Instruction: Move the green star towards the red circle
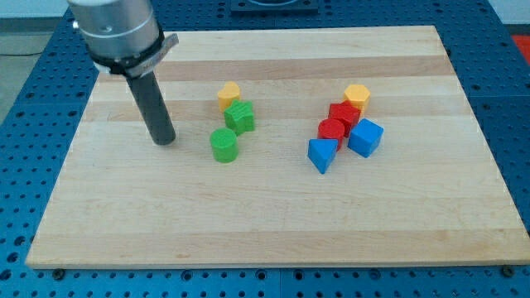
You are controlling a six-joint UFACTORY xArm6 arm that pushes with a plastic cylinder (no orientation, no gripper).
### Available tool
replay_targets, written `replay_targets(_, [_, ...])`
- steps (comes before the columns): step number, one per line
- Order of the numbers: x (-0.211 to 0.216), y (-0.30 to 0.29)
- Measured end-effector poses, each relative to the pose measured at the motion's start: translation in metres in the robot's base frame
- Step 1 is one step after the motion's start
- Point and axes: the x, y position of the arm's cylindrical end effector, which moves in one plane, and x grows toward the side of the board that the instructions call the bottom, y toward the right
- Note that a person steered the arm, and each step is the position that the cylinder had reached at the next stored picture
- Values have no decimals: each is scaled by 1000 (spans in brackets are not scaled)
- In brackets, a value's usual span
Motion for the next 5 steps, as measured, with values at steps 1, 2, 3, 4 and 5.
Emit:
replay_targets(1, [-32,29])
replay_targets(2, [-33,76])
replay_targets(3, [-30,102])
replay_targets(4, [-27,122])
replay_targets(5, [-13,112])
